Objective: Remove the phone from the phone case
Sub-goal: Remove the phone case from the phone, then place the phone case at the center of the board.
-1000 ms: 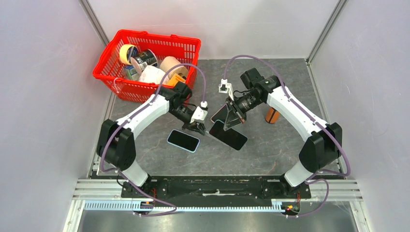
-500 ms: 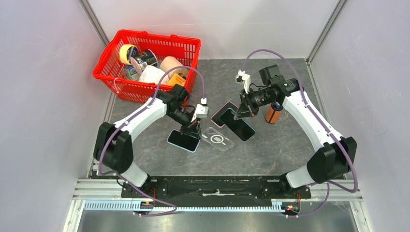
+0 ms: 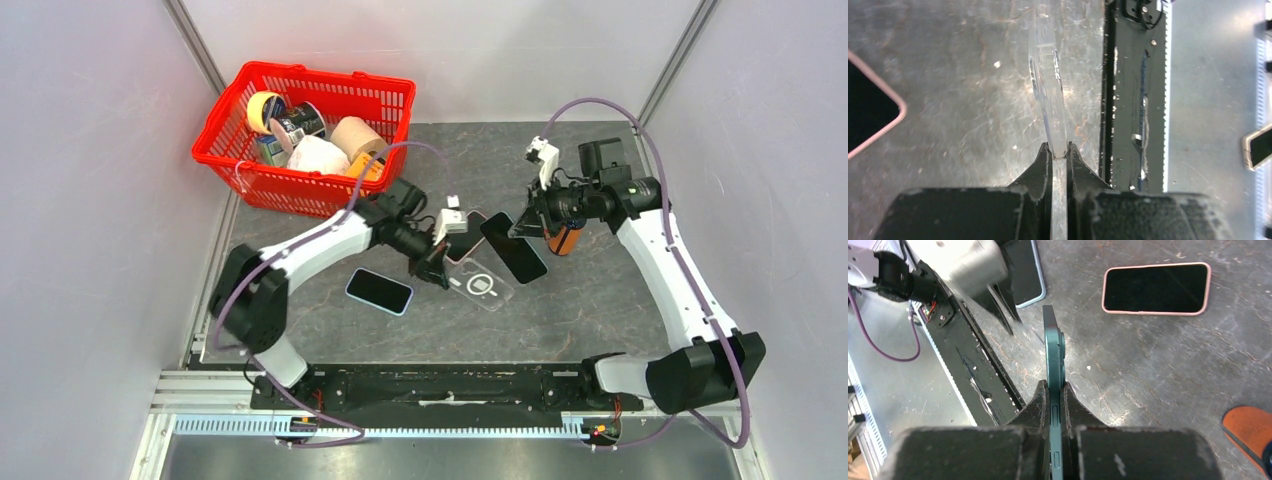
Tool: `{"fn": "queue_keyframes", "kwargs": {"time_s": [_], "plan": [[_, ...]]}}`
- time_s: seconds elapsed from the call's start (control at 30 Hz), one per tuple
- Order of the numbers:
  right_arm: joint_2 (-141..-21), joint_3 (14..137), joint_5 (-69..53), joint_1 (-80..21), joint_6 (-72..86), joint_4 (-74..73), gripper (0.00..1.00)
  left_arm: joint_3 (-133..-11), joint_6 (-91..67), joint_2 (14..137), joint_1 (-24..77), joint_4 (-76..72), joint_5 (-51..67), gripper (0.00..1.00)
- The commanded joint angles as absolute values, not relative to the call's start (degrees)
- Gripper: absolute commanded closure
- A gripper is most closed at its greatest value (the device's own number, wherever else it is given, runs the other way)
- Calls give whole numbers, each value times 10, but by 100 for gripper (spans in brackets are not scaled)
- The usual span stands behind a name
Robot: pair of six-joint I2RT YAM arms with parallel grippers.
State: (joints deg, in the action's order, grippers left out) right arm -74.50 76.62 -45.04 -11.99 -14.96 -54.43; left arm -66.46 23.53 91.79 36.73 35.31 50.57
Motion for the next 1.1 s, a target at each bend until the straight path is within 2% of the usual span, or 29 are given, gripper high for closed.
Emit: {"fn": "queue_keyframes", "kwargs": {"time_s": [0.0,0.43,0.63,0.8,1.07], "plan": [[-709,770,-472,-81,-129,-526,100,-783,238,1027,409,434,540,98],[-673,753,-515,56,-175,-606,100,-1183,313,1334,470,711,586,98],[-677,731,-502,109,-196,-624,100,-1221,303,1395,480,729,575,98],[-686,706,-489,139,-246,-650,100,-1266,282,1433,488,729,565,93],[-718,672,-448,185,-361,-696,100,-1276,195,1444,488,625,527,88]]}}
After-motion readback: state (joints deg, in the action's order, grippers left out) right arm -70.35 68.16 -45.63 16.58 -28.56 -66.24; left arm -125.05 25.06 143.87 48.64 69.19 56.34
